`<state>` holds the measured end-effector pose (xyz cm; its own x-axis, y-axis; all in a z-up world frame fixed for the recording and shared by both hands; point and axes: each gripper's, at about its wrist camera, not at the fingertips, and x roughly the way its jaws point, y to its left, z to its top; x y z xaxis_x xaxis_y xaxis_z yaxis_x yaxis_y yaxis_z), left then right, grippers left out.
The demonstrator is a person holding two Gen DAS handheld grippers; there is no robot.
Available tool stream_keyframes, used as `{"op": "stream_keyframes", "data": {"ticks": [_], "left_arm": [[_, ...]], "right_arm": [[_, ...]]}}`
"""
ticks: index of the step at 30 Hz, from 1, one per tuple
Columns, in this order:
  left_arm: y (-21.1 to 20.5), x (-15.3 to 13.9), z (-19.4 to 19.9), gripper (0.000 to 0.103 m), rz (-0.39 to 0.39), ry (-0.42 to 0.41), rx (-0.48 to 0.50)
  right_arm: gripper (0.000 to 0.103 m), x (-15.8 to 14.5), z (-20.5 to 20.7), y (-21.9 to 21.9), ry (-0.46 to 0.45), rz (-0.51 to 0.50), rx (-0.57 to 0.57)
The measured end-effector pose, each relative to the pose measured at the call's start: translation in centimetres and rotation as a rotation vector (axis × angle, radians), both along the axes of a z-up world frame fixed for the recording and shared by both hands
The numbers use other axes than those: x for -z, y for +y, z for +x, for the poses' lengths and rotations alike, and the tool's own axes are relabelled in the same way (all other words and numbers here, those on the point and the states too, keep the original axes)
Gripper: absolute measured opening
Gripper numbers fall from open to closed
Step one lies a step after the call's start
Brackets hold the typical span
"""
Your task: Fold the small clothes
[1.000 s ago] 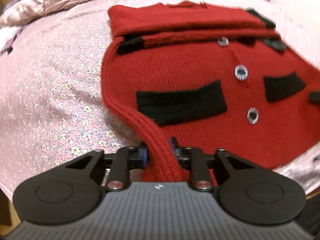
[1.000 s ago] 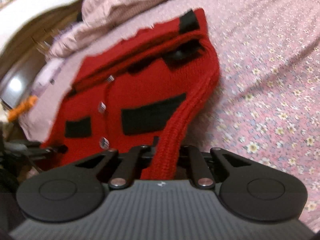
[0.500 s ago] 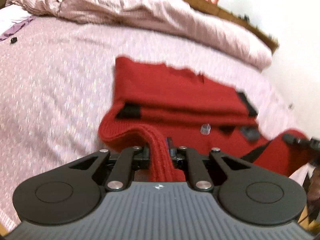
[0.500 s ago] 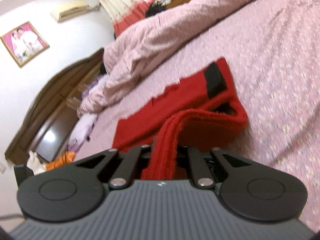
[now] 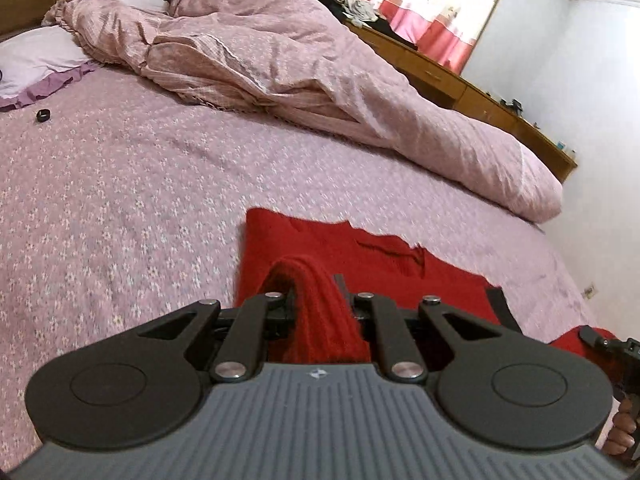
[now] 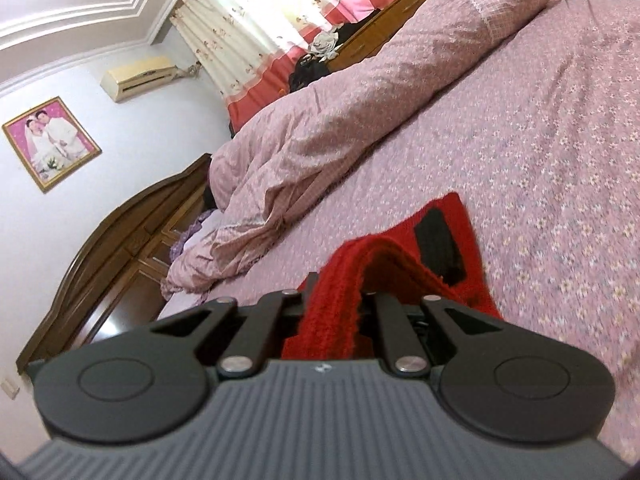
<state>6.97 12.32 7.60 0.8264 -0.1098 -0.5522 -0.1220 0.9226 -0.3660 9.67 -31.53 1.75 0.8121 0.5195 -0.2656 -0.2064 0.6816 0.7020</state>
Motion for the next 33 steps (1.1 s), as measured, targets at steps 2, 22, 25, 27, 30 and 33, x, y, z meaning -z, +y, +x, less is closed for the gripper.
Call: {"op": "stream_keyframes", "data": {"ticks": [2, 22, 25, 27, 30, 33], "left_arm": [[0.3, 0.0, 1.0, 0.014, 0.002, 0.001, -0.018], [1.0, 6.6, 12.6, 0.015, 0.208, 0.130, -0.054], [1.1, 6.7, 12.2, 0.016, 0.211, 0.124, -0.034], [1.2, 6.6, 11.7, 0.016, 0.210, 0.124, -0.019], [1.2, 6.2, 10.5, 0.017, 0.181, 0.118, 0.001], [1.0, 5.9, 9.2, 0.026, 0.136, 0.112, 0.009]], "right_arm": [[0.010, -0.1, 1.2, 0.0, -0.001, 0.002, 0.009], [0.012, 6.2, 11.3, 1.7, 0.136, -0.117, 0.154], [0.012, 7.0, 11.1, 1.4, 0.142, -0.114, 0.143], [0.014, 6.9, 10.8, 1.3, 0.140, -0.119, 0.135], [0.023, 6.6, 10.2, 1.3, 0.142, -0.138, 0.125], [0.038, 6.1, 9.5, 1.4, 0.136, -0.152, 0.111]]}}
